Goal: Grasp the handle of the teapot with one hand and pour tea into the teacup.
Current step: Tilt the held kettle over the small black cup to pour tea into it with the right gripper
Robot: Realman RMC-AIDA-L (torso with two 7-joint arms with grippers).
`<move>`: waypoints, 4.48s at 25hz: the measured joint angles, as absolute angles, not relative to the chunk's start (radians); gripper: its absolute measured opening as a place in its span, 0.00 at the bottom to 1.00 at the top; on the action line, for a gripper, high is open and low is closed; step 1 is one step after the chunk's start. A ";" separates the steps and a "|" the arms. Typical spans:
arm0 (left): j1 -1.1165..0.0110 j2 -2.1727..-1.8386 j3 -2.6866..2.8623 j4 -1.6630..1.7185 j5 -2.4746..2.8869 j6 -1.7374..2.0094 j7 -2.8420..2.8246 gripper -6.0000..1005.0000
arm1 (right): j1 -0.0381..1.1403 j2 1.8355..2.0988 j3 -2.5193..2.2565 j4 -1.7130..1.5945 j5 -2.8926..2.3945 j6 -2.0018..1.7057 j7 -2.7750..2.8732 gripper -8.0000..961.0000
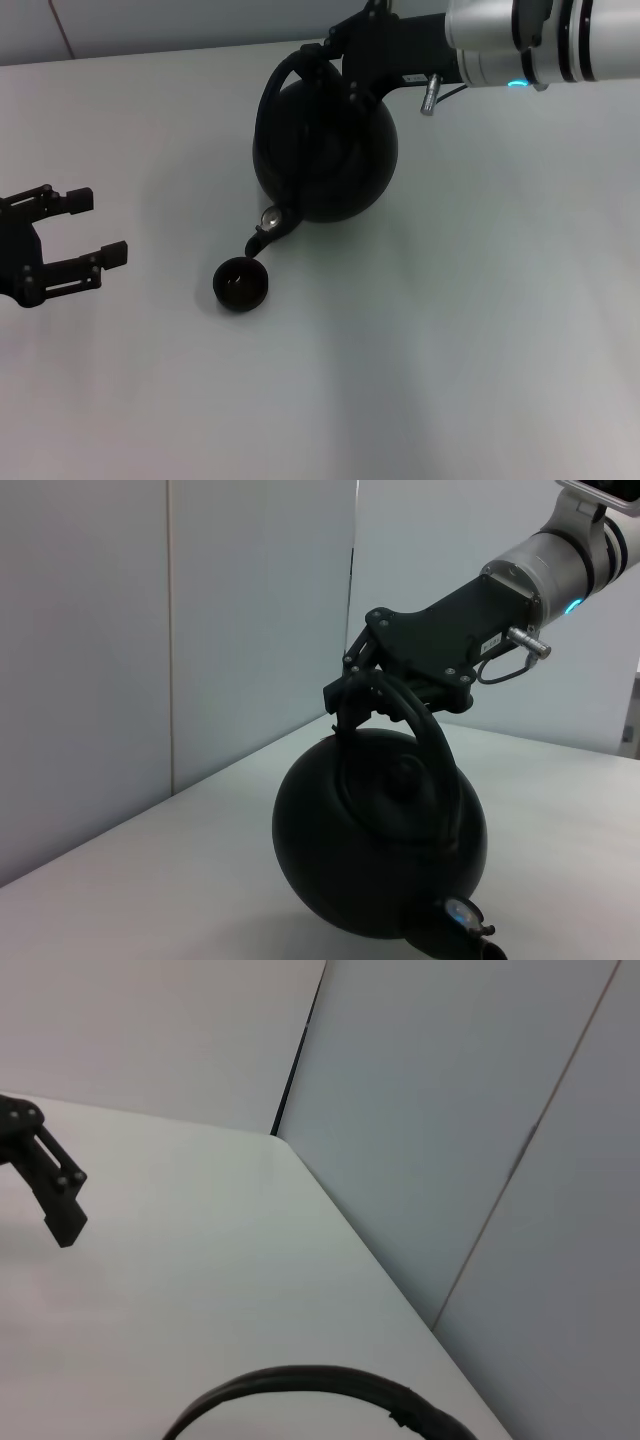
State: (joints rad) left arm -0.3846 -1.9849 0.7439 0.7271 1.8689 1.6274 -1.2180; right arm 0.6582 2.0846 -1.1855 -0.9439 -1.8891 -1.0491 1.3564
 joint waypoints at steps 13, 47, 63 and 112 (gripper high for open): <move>-0.385 -1.988 0.744 0.727 1.868 1.622 -1.214 0.78 | 0.659 2.085 -1.210 -0.962 -1.897 -1.049 1.351 0.13; -0.383 -1.985 0.744 0.727 1.870 1.609 -1.210 0.78 | 0.673 2.085 -1.301 -1.005 -1.934 -0.988 1.353 0.12; -0.382 -1.987 0.744 0.727 1.870 1.609 -1.210 0.78 | 0.684 2.085 -1.339 -1.022 -1.976 -0.961 1.357 0.12; -0.380 -1.988 0.742 0.727 1.870 1.585 -1.206 0.78 | 0.696 2.087 -1.421 -1.057 -1.984 -0.911 1.356 0.11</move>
